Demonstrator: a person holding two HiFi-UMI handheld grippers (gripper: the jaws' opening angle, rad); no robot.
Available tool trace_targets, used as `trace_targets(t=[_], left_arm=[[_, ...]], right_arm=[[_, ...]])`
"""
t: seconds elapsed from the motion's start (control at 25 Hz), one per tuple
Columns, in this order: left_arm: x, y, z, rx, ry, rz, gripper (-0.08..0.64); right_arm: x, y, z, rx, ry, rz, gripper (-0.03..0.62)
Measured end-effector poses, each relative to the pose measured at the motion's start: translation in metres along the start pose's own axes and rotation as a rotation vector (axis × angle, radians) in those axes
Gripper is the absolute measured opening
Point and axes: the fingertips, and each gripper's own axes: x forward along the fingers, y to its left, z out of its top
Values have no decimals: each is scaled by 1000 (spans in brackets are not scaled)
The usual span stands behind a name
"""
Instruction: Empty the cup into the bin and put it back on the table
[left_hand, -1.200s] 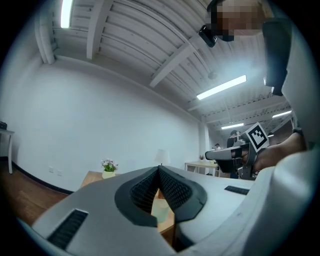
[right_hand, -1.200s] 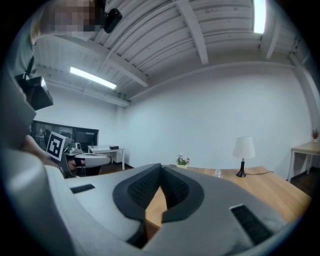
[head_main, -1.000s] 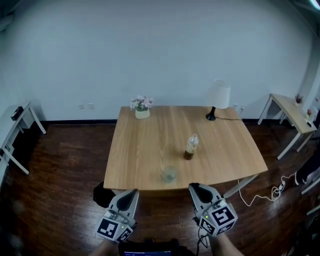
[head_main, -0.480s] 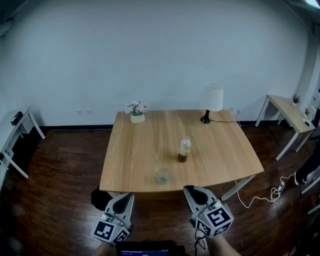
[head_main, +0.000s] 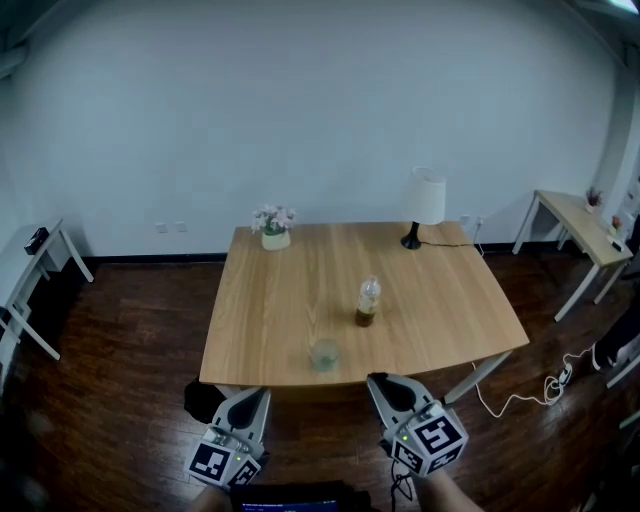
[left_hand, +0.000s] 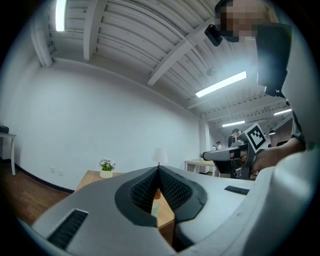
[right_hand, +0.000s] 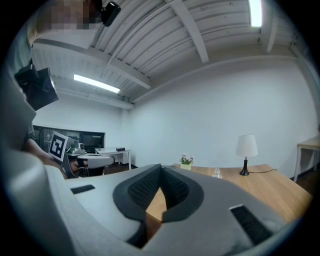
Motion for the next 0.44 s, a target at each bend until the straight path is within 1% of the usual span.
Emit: trace_targets(t=[0.16,0.44], left_arm=[[2,3,4,8,-5,10,-9],[-2,2,1,-5,-6,8,-9]], right_arm=[[2,-2,1,5,-1,2,0],[4,0,0,10,-3,10,0]])
